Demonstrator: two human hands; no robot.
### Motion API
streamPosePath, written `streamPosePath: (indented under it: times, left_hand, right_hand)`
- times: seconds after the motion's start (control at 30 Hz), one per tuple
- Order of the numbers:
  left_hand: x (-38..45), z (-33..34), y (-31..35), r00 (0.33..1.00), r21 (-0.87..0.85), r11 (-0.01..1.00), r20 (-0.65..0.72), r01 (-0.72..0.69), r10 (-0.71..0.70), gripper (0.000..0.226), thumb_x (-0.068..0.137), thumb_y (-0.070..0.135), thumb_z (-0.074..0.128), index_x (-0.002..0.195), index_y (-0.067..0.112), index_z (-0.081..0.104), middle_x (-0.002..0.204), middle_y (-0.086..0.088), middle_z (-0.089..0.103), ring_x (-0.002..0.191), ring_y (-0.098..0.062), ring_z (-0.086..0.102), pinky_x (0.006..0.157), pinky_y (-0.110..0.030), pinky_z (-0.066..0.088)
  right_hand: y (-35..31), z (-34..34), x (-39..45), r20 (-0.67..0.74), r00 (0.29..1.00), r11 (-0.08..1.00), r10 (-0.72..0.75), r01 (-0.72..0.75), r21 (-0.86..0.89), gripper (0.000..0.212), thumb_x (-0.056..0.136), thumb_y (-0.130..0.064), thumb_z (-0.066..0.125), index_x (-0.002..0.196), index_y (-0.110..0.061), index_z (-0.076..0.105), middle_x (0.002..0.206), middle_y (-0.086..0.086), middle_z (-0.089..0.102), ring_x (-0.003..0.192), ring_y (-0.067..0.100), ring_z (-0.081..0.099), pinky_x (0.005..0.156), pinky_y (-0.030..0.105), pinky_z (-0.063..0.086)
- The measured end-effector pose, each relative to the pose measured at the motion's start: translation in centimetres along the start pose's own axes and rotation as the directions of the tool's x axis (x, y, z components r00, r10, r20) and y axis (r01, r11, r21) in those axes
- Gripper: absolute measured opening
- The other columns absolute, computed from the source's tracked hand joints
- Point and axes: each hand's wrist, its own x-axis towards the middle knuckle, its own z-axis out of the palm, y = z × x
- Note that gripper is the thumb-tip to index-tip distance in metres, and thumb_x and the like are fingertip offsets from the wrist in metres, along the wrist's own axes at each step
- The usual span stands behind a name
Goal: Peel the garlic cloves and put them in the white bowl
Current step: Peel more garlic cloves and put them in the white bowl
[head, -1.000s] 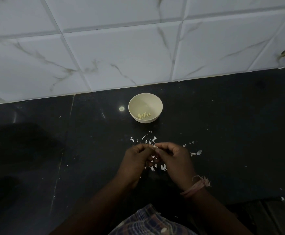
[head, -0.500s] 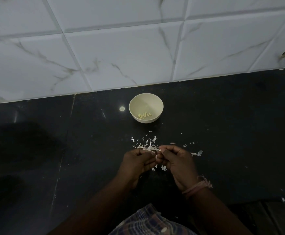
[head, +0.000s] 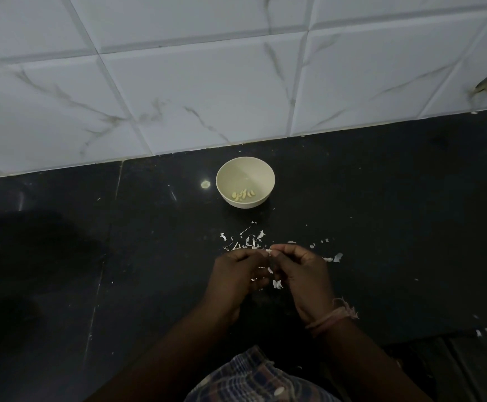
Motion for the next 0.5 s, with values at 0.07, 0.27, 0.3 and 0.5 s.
streamPosePath:
  times: [0.07,0.27,0.3,0.5]
  left_hand:
    - [-0.25,0.12,0.30,1.000,-0.040,0.999,-0.002,0.004,-0.004,0.010,0.093,0.005,0.067,0.090,0.002,0.076,0.083,-0.014,0.076,0.069,-0.018,0.071,0.063,-0.028,0.059]
    - [0.03,-0.30,0.16,0.999,0.061,0.998,-0.037,-0.029,0.031,0.009,0.093,0.008,0.068,0.092,0.001,0.074,0.079,-0.013,0.072,0.067,-0.017,0.068,0.063,-0.031,0.057]
    - [0.08,-0.36,0.11,0.999,0.074,0.997,-0.033,-0.032,0.034,0.010,0.093,0.008,0.067,0.093,-0.001,0.073,0.078,-0.013,0.070,0.066,-0.017,0.066,0.062,-0.030,0.056]
    - [0.07,-0.45,0.66,0.999,0.098,0.994,-0.016,-0.038,0.039,0.011,0.093,0.001,0.064,0.086,-0.005,0.071,0.076,-0.019,0.067,0.062,-0.020,0.068,0.057,-0.025,0.056]
  right_hand:
    - [0.13,0.11,0.08,0.003,1.000,0.999,-0.011,0.011,-0.050,0.009,0.092,-0.007,0.069,0.093,-0.013,0.076,0.085,0.008,0.077,0.074,0.019,0.072,0.067,0.030,0.058]
    - [0.15,0.44,0.03,0.034,0.991,0.921,-0.132,0.135,-0.365,0.016,0.094,-0.010,0.066,0.087,-0.023,0.073,0.083,-0.005,0.075,0.079,0.007,0.072,0.073,0.029,0.058]
    - [0.06,0.52,0.02,0.035,0.990,0.912,-0.140,0.142,-0.384,0.018,0.093,-0.009,0.066,0.086,-0.024,0.072,0.083,-0.005,0.075,0.077,0.006,0.071,0.072,0.027,0.058]
    - [-0.45,0.25,0.25,0.063,0.991,0.895,-0.120,0.135,-0.426,0.020,0.092,-0.004,0.067,0.084,-0.022,0.074,0.082,-0.004,0.075,0.074,0.008,0.071,0.068,0.025,0.057]
